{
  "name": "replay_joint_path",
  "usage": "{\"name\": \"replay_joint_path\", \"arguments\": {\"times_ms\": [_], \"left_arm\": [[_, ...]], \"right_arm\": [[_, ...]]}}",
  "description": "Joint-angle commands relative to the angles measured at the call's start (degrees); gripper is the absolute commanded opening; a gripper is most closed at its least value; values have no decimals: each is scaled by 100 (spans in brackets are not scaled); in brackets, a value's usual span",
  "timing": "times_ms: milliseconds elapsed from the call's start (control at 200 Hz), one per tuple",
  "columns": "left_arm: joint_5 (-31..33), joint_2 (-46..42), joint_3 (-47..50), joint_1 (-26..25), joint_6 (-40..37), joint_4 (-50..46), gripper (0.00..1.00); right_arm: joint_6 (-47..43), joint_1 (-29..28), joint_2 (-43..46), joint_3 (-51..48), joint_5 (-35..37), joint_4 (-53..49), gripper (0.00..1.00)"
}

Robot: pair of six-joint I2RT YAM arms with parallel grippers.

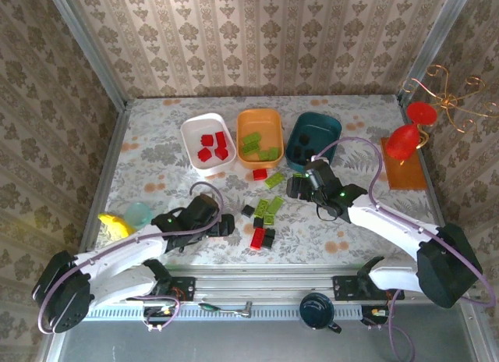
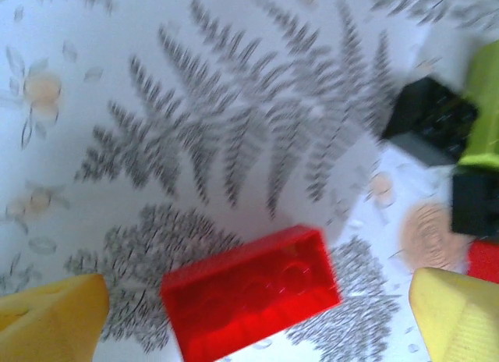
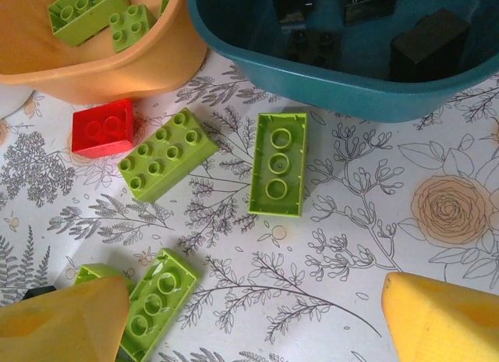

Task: Sort the legos into containers by color
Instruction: Pick up the lego from the middle-left of the table.

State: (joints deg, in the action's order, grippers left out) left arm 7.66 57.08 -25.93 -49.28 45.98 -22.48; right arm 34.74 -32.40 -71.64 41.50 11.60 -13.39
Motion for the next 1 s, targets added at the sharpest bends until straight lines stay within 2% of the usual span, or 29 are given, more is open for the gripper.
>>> {"name": "replay_joint_path", "arguments": {"times_ms": [0,180,360,635,805,905,995], "left_arm": [[218,61,102,-91,623,5,100],[241,544,6,-208,555,496,100],[476,1063,-212,-420,461,567,91],[946,1913,-524,-752,369,260,68],[1043,1774,-568,-856,318,123,58],[1177,1352,-732,-838,91,-85,57],[1245,858,-955,-564,-317,-179,57]], "right_arm": [[112,24,-57,-89,-43,119,86],[87,23,20,-122,8,47,86],[41,28,118,-175,112,-23,86],[16,23,158,-229,150,-24,86],[6,23,202,-273,159,-41,86],[16,28,212,-274,154,-27,86],[20,23,212,-278,150,-18,86]]}}
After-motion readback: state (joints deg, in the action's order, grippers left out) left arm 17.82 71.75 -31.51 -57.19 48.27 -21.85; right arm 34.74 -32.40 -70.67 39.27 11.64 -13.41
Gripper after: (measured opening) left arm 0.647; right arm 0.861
